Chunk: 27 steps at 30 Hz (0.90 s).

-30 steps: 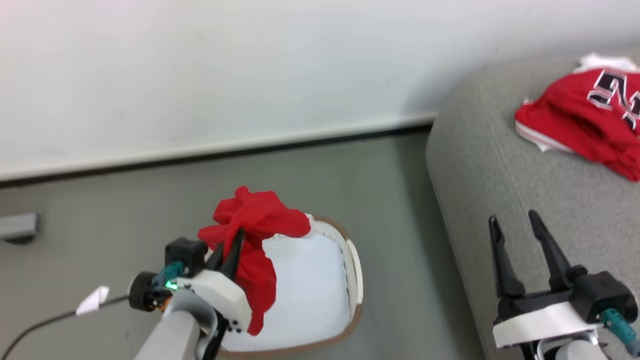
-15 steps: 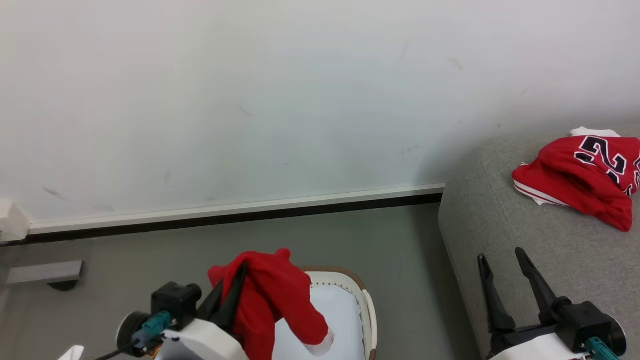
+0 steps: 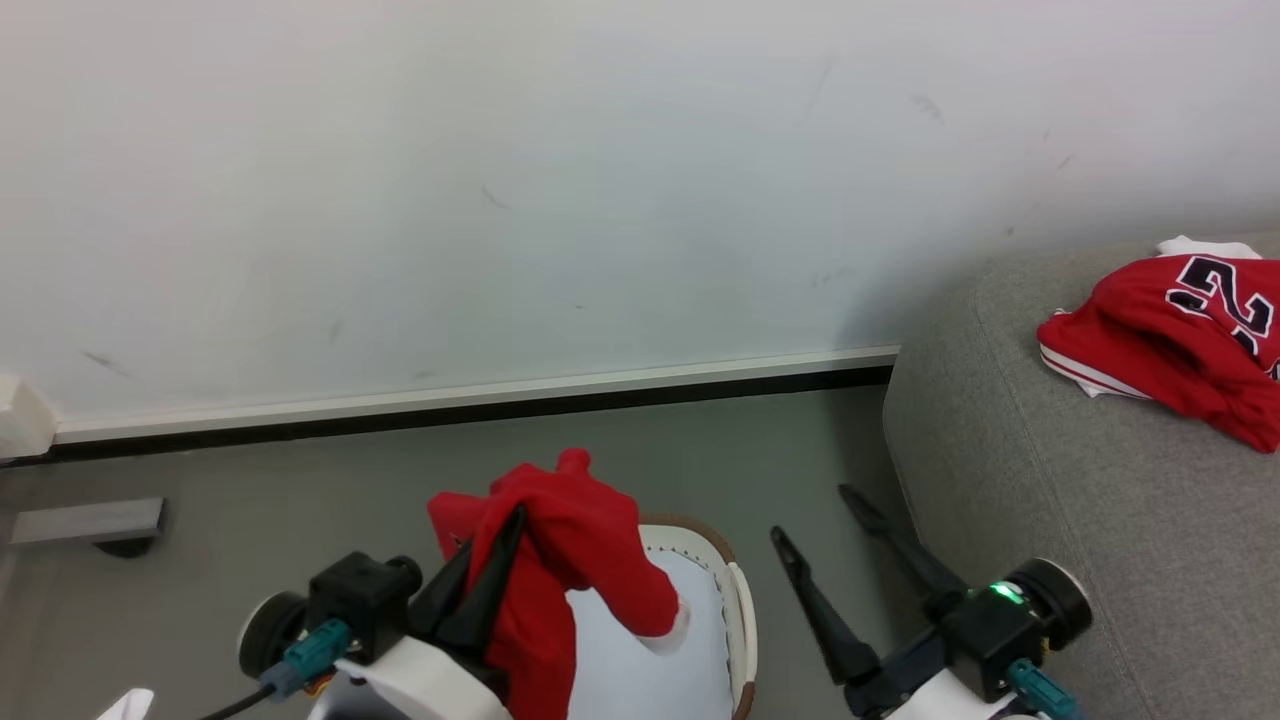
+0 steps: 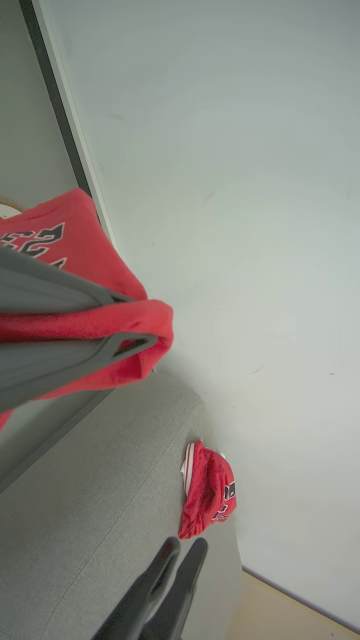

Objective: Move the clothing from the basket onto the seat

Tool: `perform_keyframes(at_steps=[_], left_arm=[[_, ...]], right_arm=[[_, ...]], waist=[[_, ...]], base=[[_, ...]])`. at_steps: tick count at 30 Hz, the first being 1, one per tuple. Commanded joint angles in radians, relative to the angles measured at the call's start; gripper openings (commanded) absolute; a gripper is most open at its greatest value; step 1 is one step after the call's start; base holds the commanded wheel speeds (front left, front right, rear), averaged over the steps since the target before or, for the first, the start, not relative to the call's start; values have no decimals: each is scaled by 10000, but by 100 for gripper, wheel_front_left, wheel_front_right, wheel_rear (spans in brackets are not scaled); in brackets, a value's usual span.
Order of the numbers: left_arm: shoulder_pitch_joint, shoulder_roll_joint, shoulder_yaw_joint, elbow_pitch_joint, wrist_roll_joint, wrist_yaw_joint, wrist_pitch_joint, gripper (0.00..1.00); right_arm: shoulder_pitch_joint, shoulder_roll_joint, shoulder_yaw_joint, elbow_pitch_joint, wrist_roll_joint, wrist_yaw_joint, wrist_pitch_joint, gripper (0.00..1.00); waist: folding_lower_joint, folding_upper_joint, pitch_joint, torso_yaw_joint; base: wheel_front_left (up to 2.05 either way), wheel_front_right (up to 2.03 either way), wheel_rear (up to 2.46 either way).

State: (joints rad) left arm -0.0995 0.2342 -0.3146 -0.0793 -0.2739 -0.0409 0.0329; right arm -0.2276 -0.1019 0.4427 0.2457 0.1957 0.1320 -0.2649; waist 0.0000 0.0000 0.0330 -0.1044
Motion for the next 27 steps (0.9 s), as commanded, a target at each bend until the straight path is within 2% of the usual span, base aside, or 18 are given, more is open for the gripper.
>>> perform_keyframes(at_steps=[1,7,13,27], left_arm=[[-95,67,-36,-84,7,-21,11,0],[-388,-54,-532,-291,126,-221,185,0],[-629,-139,-1190,-339,157,-476,341,0],[-881,44,-2620,-688,-358,-810,467,0]], right_arm=[[-198,-117,262,33,172,-26,8,100],[-1341,-660,2472,10,824,-26,10,100],[-2153,-978,3910,309,1354,-26,10,100],[-2768,-1089,4874,1374,1868,-26,10,100]], waist=[[0,0,31,-6],[0,0,39,4],[0,0,-31,102],[0,0,-124,270]], base=[[0,0,0],[0,0,0],[0,0,0],[0,0,0]])
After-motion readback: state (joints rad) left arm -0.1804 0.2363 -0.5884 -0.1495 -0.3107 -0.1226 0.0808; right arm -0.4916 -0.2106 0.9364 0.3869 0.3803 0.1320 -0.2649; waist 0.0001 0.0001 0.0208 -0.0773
